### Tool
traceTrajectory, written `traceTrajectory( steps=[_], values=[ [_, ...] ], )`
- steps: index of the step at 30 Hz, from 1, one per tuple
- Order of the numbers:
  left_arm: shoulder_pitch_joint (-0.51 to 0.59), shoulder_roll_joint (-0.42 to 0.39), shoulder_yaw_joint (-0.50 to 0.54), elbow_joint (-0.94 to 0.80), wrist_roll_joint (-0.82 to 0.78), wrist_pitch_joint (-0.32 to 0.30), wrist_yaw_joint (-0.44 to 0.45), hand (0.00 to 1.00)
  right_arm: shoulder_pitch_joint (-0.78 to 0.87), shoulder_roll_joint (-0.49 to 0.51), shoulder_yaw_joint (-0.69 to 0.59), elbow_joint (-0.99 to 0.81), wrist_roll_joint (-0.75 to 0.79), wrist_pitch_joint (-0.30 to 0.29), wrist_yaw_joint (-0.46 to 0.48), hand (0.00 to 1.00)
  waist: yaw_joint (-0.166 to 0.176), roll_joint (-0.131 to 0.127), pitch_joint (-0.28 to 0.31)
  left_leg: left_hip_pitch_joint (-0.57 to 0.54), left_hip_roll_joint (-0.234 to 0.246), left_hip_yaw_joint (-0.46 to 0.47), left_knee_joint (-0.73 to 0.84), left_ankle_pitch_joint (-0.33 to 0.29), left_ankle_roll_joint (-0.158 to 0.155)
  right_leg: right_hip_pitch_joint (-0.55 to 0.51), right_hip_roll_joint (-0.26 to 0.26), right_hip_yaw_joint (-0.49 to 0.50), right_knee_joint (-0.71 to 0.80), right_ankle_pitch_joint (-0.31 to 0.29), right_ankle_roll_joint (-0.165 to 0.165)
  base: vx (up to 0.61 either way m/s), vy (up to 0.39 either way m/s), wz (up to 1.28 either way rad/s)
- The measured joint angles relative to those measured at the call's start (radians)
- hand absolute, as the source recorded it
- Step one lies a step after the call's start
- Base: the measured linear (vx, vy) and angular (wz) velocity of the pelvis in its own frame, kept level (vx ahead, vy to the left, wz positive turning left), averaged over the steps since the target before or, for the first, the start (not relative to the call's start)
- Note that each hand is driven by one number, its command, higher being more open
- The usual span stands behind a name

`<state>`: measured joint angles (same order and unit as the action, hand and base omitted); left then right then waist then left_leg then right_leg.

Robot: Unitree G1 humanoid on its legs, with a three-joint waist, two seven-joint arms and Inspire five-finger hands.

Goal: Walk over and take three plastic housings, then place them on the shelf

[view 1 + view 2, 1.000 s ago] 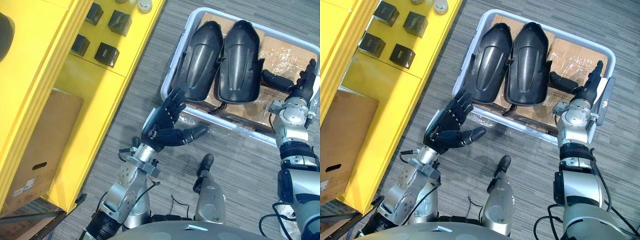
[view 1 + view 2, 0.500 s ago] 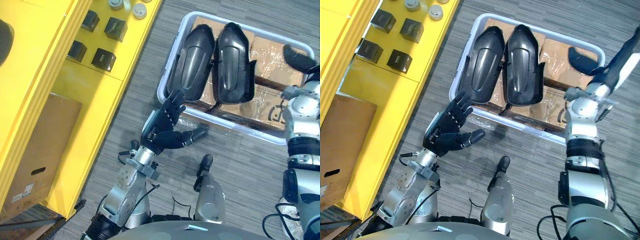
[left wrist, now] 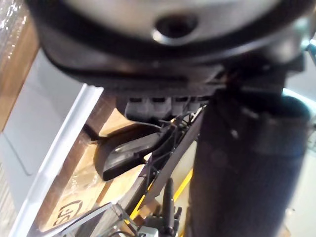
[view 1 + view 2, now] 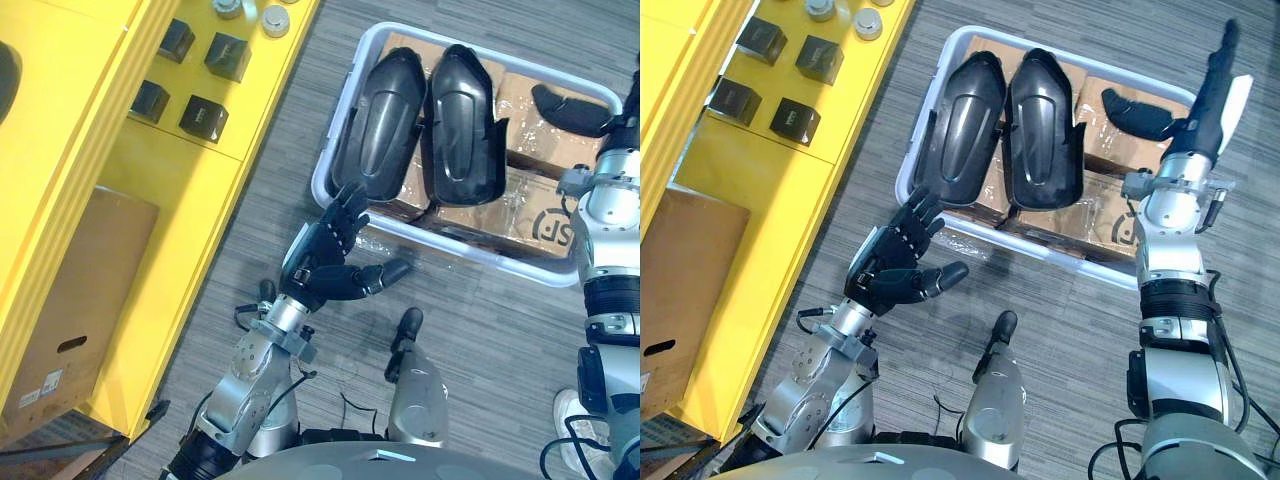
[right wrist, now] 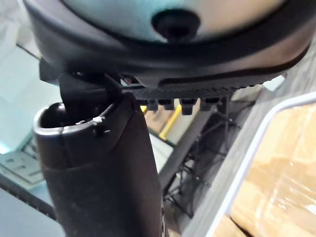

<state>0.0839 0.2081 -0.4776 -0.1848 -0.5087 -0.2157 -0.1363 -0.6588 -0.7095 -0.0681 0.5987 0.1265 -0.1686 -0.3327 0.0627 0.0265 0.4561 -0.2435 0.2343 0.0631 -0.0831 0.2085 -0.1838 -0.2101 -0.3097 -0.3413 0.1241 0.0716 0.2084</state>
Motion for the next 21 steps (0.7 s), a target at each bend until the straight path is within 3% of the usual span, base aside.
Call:
traceTrajectory(
  steps=[6, 21],
  values=[
    [-0.003, 0.001, -0.002, 0.037, 0.000, -0.004, 0.000, 1.00, -0.067, 0.001, 0.060, 0.099, 0.000, 0.038, 0.037, 1.00, 0.010, 0.001, -0.001, -0.026, -0.001, -0.015, 0.000, 0.014, 0.002, -0.008, 0.000, -0.020, 0.000, 0.000, 0.000, -0.02, -0.028, 0.10],
    [-0.004, -0.003, -0.037, 0.063, -0.001, -0.004, 0.004, 1.00, -0.123, 0.002, 0.079, 0.341, -0.001, 0.253, 0.039, 1.00, 0.019, 0.006, -0.003, -0.052, -0.001, -0.024, -0.001, 0.030, 0.006, -0.030, -0.002, -0.025, 0.016, -0.002, -0.001, -0.02, -0.019, 0.02]
  ],
)
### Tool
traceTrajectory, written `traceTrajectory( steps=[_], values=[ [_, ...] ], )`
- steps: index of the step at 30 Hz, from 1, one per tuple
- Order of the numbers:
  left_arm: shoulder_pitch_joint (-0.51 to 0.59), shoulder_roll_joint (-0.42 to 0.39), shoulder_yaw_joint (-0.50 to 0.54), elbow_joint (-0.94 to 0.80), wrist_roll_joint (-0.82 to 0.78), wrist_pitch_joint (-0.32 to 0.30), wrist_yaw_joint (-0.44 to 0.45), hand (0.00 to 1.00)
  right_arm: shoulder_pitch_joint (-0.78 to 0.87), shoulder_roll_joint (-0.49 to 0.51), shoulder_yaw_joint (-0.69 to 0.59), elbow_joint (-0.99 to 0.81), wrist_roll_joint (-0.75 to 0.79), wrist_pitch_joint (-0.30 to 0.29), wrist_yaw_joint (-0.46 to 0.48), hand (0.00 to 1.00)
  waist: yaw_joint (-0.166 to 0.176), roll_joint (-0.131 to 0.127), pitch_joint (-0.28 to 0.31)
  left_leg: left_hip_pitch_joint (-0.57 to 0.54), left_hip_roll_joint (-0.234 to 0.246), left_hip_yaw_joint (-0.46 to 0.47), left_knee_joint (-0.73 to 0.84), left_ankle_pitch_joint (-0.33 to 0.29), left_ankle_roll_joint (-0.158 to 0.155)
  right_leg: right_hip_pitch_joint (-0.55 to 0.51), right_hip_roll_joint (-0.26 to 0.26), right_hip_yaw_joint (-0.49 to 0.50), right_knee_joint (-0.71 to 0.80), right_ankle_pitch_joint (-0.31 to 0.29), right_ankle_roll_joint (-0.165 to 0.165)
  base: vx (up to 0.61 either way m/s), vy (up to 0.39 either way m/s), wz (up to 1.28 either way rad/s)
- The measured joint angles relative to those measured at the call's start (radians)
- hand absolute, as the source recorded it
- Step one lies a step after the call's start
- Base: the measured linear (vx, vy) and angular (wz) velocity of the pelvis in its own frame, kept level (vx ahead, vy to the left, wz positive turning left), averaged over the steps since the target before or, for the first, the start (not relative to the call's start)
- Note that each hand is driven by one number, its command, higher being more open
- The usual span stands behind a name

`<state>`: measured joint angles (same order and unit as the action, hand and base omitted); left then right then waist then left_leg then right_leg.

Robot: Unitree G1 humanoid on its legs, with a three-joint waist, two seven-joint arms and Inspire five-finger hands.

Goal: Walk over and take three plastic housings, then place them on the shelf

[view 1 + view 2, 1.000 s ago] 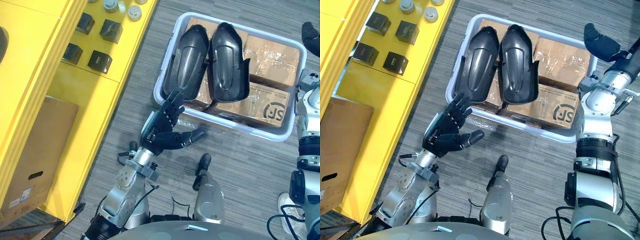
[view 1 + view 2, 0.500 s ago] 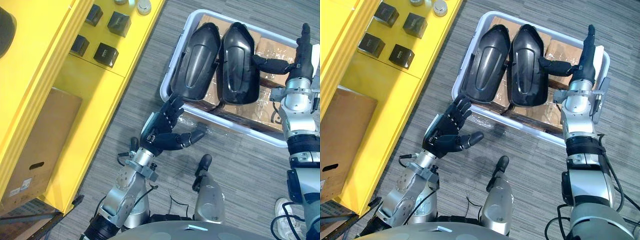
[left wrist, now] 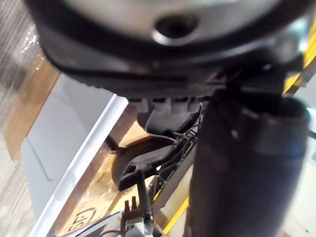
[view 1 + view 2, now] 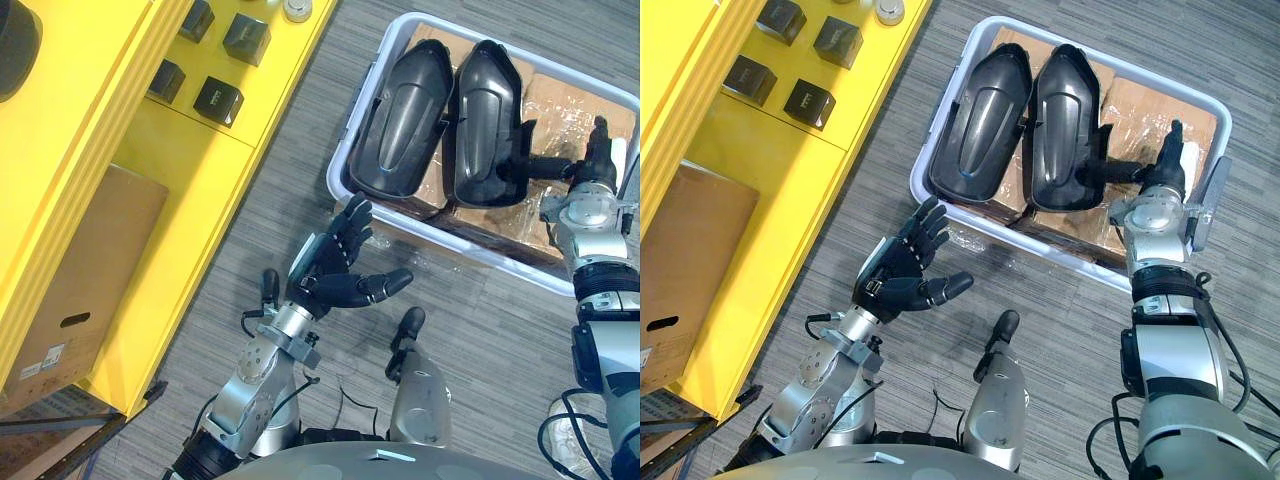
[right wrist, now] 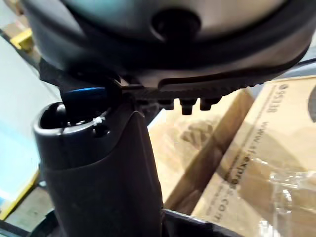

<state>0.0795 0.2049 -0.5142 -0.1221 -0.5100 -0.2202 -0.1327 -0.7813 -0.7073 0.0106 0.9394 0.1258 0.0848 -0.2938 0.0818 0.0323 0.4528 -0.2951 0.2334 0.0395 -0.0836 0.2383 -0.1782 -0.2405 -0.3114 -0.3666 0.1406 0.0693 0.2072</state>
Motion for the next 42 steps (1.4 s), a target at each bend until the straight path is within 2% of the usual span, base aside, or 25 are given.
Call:
traceTrajectory(
  steps=[1, 6, 11, 15, 17, 20, 23, 29, 34, 38, 41, 42],
  values=[
    [0.000, -0.001, 0.000, 0.000, -0.001, 0.000, 0.000, 1.00, 0.000, 0.000, 0.000, 0.006, 0.000, 0.005, 0.004, 0.00, 0.000, 0.001, 0.000, 0.000, 0.000, 0.000, 0.000, 0.001, 0.001, 0.000, 0.000, 0.000, 0.000, 0.000, 0.000, 0.00, 0.000, 0.00],
    [-0.002, -0.004, 0.000, 0.000, -0.012, 0.000, 0.000, 1.00, -0.014, -0.001, -0.001, 0.066, -0.006, 0.015, 0.047, 0.00, -0.002, 0.003, -0.002, -0.003, 0.000, -0.002, 0.000, 0.004, 0.005, -0.005, -0.002, -0.003, 0.015, -0.007, -0.005, -0.02, -0.014, 0.02],
    [-0.003, -0.002, 0.000, 0.000, -0.012, 0.001, 0.000, 1.00, -0.027, -0.049, -0.002, 0.136, -0.092, 0.007, 0.087, 0.00, 0.000, 0.004, -0.002, -0.010, -0.001, -0.006, 0.000, 0.006, 0.013, -0.007, -0.002, -0.005, 0.016, -0.011, -0.003, -0.05, -0.026, 0.03],
    [-0.002, -0.002, 0.001, 0.000, -0.012, 0.001, 0.001, 1.00, -0.026, -0.043, 0.001, 0.151, -0.111, 0.021, 0.101, 0.00, 0.005, 0.007, -0.004, -0.010, -0.002, -0.007, 0.000, 0.008, 0.011, -0.008, -0.002, -0.005, 0.016, -0.010, -0.005, -0.01, -0.015, 0.00],
    [-0.002, -0.002, 0.001, 0.000, -0.012, 0.002, 0.003, 1.00, -0.021, -0.040, 0.002, 0.149, -0.111, 0.034, 0.095, 0.00, 0.008, 0.012, -0.007, -0.011, -0.004, -0.007, 0.000, 0.008, 0.011, -0.008, -0.004, -0.004, 0.016, -0.010, -0.005, 0.01, -0.015, 0.01],
    [-0.001, -0.006, 0.007, 0.000, -0.012, 0.002, 0.021, 1.00, -0.021, -0.035, -0.010, 0.119, -0.108, 0.034, 0.075, 0.00, 0.010, 0.033, -0.020, -0.010, -0.008, -0.008, 0.000, 0.008, 0.011, -0.008, -0.007, -0.003, 0.017, -0.010, -0.005, 0.00, 0.000, 0.00],
    [0.001, -0.013, 0.019, -0.001, -0.012, 0.002, 0.023, 1.00, -0.021, -0.034, -0.008, 0.105, -0.110, 0.062, 0.043, 0.00, 0.023, 0.047, -0.030, -0.010, -0.008, -0.008, 0.000, 0.009, 0.012, -0.008, -0.007, -0.002, 0.017, -0.010, -0.005, 0.00, 0.000, 0.00],
    [0.011, -0.008, 0.040, -0.003, -0.012, 0.002, 0.022, 1.00, -0.005, -0.017, -0.016, 0.074, -0.111, 0.086, 0.014, 0.00, 0.025, 0.047, -0.030, 0.010, -0.008, -0.006, 0.000, 0.011, 0.012, 0.007, -0.008, 0.004, 0.021, -0.009, -0.005, -0.01, -0.009, -0.01],
    [0.009, 0.007, 0.062, -0.039, -0.033, 0.002, -0.010, 1.00, 0.046, 0.016, -0.042, 0.057, -0.114, 0.059, -0.041, 0.00, 0.022, 0.044, -0.029, 0.043, -0.008, 0.005, -0.002, 0.009, 0.014, 0.039, -0.007, 0.007, 0.013, -0.010, -0.005, -0.01, -0.009, -0.01],
    [0.008, 0.032, 0.062, -0.098, -0.030, 0.013, -0.047, 1.00, 0.134, 0.061, -0.084, -0.062, -0.174, 0.038, -0.120, 0.00, 0.007, 0.029, -0.047, 0.067, -0.014, 0.013, -0.005, -0.005, 0.023, 0.083, -0.001, 0.019, -0.034, -0.005, 0.002, 0.00, 0.000, 0.00],
    [-0.011, 0.041, 0.086, -0.117, -0.034, 0.084, -0.051, 1.00, 0.189, 0.114, -0.104, -0.163, -0.243, 0.035, -0.156, 0.00, -0.006, -0.003, -0.077, 0.087, -0.015, 0.030, -0.004, -0.012, 0.013, 0.101, 0.002, 0.036, -0.061, 0.011, 0.011, 0.05, -0.010, -0.13],
    [-0.036, 0.041, 0.097, -0.115, -0.038, 0.149, -0.051, 1.00, 0.220, 0.137, -0.112, -0.219, -0.286, 0.032, -0.172, 0.00, -0.011, -0.016, -0.093, 0.104, -0.015, 0.041, -0.003, -0.016, 0.007, 0.111, 0.002, 0.046, -0.064, 0.014, 0.014, 0.08, -0.015, -0.17]
  ],
)
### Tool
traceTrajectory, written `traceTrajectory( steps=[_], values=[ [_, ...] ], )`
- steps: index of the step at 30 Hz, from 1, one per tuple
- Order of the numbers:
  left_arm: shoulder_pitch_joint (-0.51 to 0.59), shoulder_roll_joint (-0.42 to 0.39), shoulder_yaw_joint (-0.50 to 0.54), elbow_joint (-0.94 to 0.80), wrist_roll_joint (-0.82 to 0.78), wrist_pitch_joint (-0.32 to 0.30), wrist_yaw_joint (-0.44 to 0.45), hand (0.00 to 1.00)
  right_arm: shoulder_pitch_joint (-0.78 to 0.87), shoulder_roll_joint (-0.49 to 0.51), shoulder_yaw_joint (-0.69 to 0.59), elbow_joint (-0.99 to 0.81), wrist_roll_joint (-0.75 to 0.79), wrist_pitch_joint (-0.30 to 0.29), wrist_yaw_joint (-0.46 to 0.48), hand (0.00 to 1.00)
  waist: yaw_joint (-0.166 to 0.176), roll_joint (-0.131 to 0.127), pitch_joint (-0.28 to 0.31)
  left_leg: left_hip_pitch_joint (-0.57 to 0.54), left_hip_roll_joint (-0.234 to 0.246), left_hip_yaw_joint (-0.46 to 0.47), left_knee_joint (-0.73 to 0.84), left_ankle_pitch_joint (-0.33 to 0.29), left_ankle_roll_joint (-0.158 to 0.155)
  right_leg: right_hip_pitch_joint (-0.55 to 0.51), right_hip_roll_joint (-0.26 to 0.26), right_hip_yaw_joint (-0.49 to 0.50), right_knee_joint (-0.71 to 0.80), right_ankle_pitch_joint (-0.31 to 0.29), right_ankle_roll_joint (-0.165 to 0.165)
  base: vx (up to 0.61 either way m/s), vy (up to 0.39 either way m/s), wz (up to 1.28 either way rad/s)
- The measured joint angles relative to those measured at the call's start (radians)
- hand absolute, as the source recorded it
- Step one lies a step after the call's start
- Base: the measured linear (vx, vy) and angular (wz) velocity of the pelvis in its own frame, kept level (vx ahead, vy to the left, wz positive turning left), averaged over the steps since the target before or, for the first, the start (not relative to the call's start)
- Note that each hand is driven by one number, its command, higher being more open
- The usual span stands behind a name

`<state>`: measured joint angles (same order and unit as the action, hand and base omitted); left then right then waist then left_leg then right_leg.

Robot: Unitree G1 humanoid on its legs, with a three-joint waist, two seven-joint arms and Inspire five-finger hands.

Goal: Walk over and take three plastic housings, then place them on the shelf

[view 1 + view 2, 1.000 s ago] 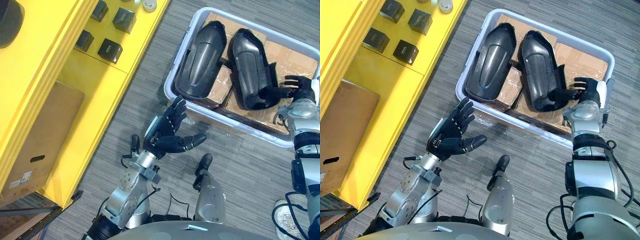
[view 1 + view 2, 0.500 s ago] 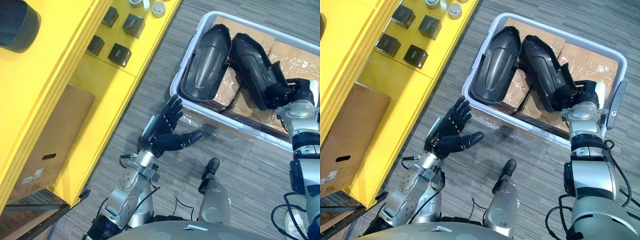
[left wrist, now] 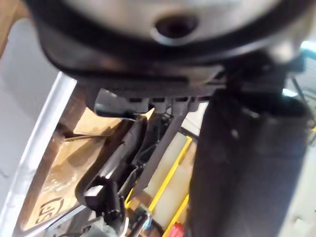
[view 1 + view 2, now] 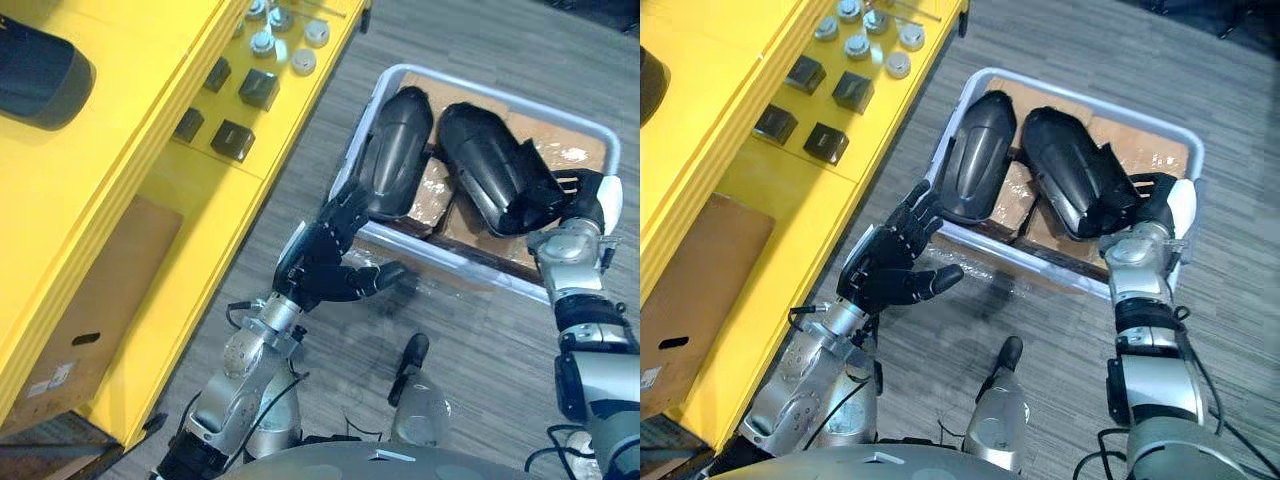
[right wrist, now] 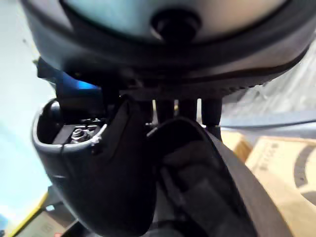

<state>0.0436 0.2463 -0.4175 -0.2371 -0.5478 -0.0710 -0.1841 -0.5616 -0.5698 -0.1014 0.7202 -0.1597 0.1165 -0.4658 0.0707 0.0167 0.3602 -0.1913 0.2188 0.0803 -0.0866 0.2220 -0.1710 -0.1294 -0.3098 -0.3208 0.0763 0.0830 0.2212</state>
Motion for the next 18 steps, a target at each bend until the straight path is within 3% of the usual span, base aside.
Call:
traceTrajectory(
  steps=[6, 8, 11, 18],
  values=[
    [-0.102, -0.014, 0.031, 0.057, -0.123, 0.183, 0.004, 1.00, 0.070, 0.044, -0.007, -0.177, -0.120, -0.019, -0.024, 0.00, -0.039, -0.014, -0.059, 0.054, 0.004, 0.050, -0.001, -0.002, -0.002, 0.046, 0.006, 0.018, -0.026, 0.005, 0.000, 0.05, -0.025, -0.13],
    [-0.131, -0.030, 0.039, 0.116, -0.219, 0.252, 0.016, 1.00, 0.101, 0.074, -0.005, -0.228, -0.195, -0.022, -0.033, 0.00, -0.054, -0.015, -0.116, 0.062, 0.023, 0.065, -0.003, -0.019, -0.018, 0.046, 0.024, 0.027, -0.035, 0.004, -0.004, 0.00, -0.034, -0.19],
    [-0.166, -0.043, 0.033, 0.183, -0.338, 0.319, 0.057, 1.00, 0.130, 0.111, 0.000, -0.261, -0.262, -0.024, -0.058, 0.00, -0.067, -0.031, -0.156, 0.094, 0.038, 0.087, -0.003, -0.027, -0.025, 0.068, 0.042, 0.046, -0.061, 0.012, -0.012, 0.02, -0.039, -0.24],
    [-0.252, -0.090, 0.023, 0.359, -0.486, 0.347, 0.195, 1.00, 0.176, 0.155, 0.040, -0.303, -0.341, -0.047, -0.105, 0.00, -0.094, -0.063, -0.211, 0.122, 0.039, 0.117, -0.002, -0.041, -0.031, 0.085, 0.046, 0.071, -0.097, 0.035, -0.013, 0.01, -0.020, -0.13]
  ],
)
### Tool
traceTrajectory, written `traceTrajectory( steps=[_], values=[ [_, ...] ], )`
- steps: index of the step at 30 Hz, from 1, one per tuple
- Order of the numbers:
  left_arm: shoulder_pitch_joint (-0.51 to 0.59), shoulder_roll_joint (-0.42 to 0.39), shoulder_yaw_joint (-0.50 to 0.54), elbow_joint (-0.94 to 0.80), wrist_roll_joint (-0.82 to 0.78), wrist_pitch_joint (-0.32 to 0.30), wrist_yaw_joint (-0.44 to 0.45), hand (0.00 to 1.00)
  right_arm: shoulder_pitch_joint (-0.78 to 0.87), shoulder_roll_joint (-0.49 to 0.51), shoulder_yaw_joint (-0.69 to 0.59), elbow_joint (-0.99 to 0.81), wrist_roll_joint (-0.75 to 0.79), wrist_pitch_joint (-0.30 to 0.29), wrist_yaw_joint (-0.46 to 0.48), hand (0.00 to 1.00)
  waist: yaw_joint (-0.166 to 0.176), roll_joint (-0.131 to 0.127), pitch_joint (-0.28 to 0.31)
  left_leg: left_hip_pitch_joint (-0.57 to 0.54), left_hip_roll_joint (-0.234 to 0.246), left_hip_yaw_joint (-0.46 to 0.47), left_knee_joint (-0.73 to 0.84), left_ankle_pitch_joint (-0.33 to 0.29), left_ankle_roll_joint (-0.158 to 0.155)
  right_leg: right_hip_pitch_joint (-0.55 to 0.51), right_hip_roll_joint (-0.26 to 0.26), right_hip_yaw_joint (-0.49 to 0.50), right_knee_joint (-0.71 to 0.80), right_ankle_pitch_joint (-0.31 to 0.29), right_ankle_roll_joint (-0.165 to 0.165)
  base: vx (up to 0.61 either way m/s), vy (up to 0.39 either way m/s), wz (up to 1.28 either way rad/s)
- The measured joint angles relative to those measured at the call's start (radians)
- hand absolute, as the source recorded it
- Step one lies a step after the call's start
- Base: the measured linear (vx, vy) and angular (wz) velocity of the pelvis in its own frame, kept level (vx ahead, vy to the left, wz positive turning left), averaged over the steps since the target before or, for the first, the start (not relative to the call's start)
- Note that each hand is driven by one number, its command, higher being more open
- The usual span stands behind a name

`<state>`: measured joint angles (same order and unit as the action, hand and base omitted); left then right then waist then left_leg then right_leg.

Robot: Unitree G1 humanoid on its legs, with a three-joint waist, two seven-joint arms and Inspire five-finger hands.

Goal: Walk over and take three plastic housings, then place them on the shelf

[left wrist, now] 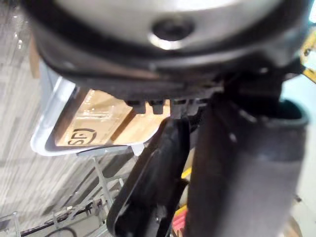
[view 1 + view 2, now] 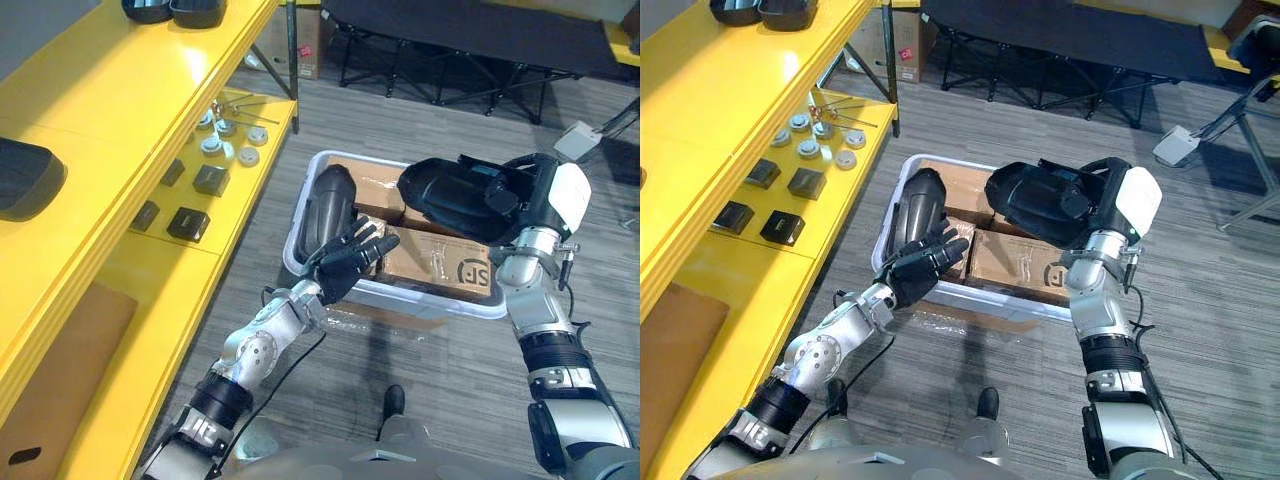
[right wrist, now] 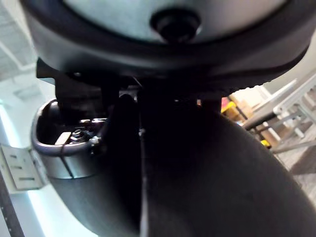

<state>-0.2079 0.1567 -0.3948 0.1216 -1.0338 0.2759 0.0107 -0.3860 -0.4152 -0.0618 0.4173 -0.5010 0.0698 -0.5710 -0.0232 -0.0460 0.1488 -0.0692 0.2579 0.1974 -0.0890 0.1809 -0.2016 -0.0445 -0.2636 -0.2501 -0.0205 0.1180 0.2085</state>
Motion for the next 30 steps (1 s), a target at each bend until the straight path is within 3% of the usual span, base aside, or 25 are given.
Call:
traceTrajectory(
  steps=[4, 12, 20, 30],
  values=[
    [-0.002, -0.004, 0.002, 0.039, -0.069, 0.014, 0.034, 1.00, 0.014, 0.002, 0.015, -0.026, -0.053, -0.028, -0.023, 0.00, -0.004, -0.002, -0.002, 0.011, 0.000, 0.005, 0.002, -0.004, -0.001, 0.010, 0.000, 0.005, -0.003, 0.001, 0.001, 0.00, -0.006, -0.03],
    [-0.044, -0.006, 0.021, 0.124, -0.285, 0.057, 0.075, 1.00, 0.098, 0.042, 0.017, -0.114, -0.163, -0.195, -0.103, 0.00, -0.007, -0.031, -0.036, 0.014, -0.001, 0.011, 0.003, -0.010, -0.001, 0.014, 0.000, 0.006, -0.016, 0.006, 0.002, 0.00, -0.002, 0.00],
    [-0.068, -0.045, 0.003, 0.190, -0.462, 0.074, 0.094, 1.00, 0.148, 0.065, 0.060, -0.169, -0.258, -0.336, -0.147, 0.00, -0.012, -0.032, -0.041, 0.028, -0.001, 0.013, 0.003, -0.024, -0.009, 0.026, 0.000, 0.007, -0.020, 0.006, 0.002, 0.00, 0.000, 0.00],
    [-0.075, -0.072, -0.037, 0.227, -0.580, -0.007, 0.074, 1.00, 0.242, 0.104, 0.119, -0.192, -0.318, -0.443, -0.156, 0.00, -0.011, -0.032, -0.043, 0.039, -0.002, 0.016, 0.003, -0.025, -0.007, 0.031, 0.000, 0.012, -0.020, 0.006, 0.002, 0.00, -0.002, -0.01]
  ],
)
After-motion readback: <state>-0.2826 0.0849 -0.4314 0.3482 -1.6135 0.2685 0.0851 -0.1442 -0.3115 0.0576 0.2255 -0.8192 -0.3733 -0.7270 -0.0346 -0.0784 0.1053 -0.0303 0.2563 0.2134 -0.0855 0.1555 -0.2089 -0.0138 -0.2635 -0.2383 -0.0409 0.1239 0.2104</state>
